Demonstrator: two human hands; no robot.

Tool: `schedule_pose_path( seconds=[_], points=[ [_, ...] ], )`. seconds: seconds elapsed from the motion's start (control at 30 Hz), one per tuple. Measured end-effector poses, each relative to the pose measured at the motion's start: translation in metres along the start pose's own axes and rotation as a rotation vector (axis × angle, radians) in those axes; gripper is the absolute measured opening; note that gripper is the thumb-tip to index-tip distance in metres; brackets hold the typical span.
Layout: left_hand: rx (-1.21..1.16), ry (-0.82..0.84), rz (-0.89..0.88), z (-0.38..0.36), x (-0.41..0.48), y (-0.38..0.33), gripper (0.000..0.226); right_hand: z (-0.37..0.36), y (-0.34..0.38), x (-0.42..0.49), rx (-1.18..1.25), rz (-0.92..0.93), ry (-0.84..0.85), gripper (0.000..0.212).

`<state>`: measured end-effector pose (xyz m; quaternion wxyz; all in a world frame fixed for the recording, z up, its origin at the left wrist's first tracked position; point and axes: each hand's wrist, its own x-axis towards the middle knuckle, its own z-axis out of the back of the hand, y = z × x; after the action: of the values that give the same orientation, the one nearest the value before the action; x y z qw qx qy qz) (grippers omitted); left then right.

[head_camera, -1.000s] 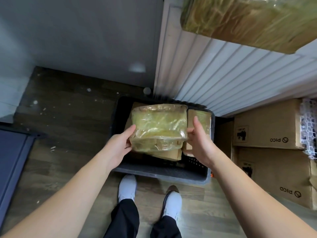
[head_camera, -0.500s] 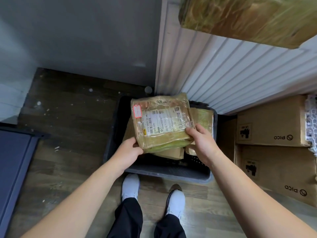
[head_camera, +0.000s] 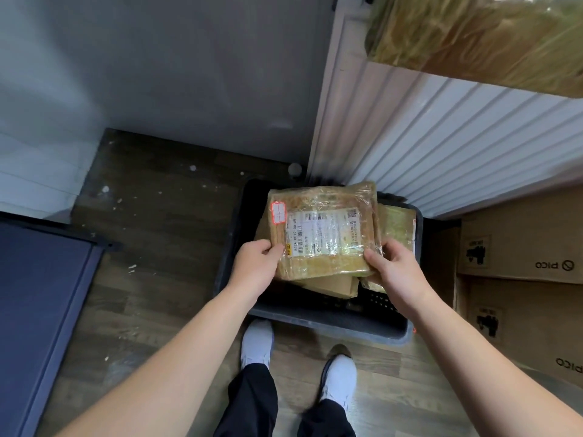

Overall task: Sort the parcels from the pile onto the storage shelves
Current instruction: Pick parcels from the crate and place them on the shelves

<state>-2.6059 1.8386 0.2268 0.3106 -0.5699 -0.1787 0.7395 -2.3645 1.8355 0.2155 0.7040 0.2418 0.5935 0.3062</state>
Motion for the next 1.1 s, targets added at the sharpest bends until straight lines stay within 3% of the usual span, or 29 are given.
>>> schedule_pose_path(
  seconds=[0.17, 0.43, 0.5, 0.63, 0.7, 0.93, 1.1],
  points=[
    [0.154, -0.066, -0.075, 0.005, -0.005, -0.008, 0.03, -0.002, -0.001, -0.009, -0.044, 0.015, 0.007, 0.013],
    [0.315, -0.134, -0.19, 0.015, -0.009, -0.025, 0.027, -0.009, 0.004, -0.016, -0.253, -0.017, 0.074, 0.037],
    [0.366, -0.141, -0.238, 0.019, -0.006, -0.029, 0.026, -0.014, 0.003, -0.016, -0.31, 0.009, 0.03, 0.049],
    [0.481, -0.184, -0.307, 0.03, 0.002, -0.041, 0.025, -0.02, 0.019, -0.019, -0.195, 0.054, -0.139, 0.074],
    [0.525, -0.204, -0.322, 0.036, 0.004, -0.046, 0.025, -0.022, 0.027, -0.017, -0.252, 0.112, -0.174, 0.073],
    [0.558, -0.195, -0.358, 0.046, 0.004, -0.056, 0.023, -0.04, 0.048, -0.016, -0.508, 0.262, -0.049, 0.054],
    [0.493, -0.235, -0.424, 0.07, -0.014, -0.066, 0.021, -0.055, 0.072, -0.03, -0.533, 0.339, -0.023, 0.047]
  ],
)
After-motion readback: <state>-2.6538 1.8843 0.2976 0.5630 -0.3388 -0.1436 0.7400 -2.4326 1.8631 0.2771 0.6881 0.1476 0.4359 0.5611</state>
